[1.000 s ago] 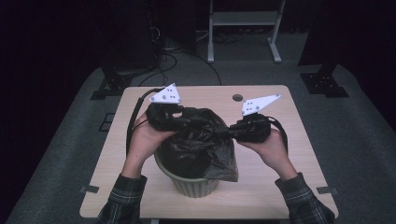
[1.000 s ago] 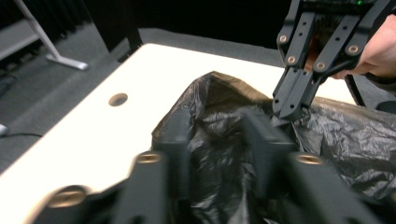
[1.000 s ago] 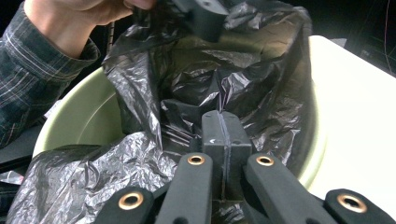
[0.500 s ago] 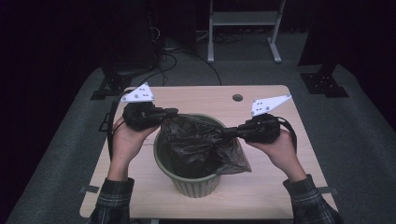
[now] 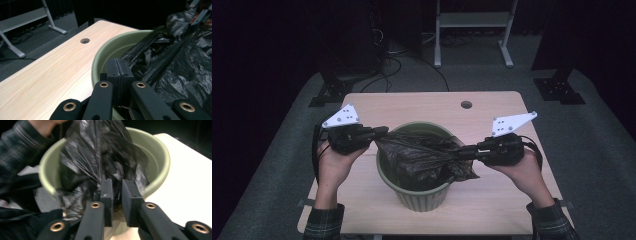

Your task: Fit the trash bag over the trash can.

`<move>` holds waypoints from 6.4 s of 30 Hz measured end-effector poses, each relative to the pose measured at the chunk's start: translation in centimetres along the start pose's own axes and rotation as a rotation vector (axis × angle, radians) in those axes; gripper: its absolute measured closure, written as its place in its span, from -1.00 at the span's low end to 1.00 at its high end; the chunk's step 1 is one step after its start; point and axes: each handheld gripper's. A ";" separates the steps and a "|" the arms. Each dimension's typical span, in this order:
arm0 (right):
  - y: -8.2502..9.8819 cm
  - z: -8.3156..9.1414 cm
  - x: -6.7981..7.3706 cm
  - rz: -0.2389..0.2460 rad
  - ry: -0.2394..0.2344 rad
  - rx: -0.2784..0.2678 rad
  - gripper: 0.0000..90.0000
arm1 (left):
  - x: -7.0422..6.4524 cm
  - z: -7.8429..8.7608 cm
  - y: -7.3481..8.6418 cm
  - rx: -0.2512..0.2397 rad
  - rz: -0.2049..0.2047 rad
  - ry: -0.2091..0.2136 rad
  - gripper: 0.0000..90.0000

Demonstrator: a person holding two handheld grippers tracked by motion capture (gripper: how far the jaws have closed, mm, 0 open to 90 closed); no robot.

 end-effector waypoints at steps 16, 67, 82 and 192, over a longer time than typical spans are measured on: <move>-3.5 -2.1 -1.3 0.000 0.073 -0.041 0.60 | -0.5 -0.6 -0.5 0.002 -0.017 0.021 0.99; -2.6 -2.2 -1.5 -0.060 -0.059 -0.029 0.53 | 0.9 2.1 2.9 -0.022 0.048 -0.057 0.99; -3.4 -3.0 -4.3 -0.066 0.188 -0.039 1.00 | 2.2 0.5 2.2 0.000 0.037 -0.096 1.00; -2.5 0.8 -1.0 -0.117 0.089 -0.088 1.00 | 2.8 -1.9 5.0 0.111 0.080 -0.075 1.00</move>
Point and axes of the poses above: each handheld gripper's, and its own axes: z roughly backward along the jaws, y roughly out of its underside, x roughly to its left, and after that the axes turned 4 degrees about x, right-handed
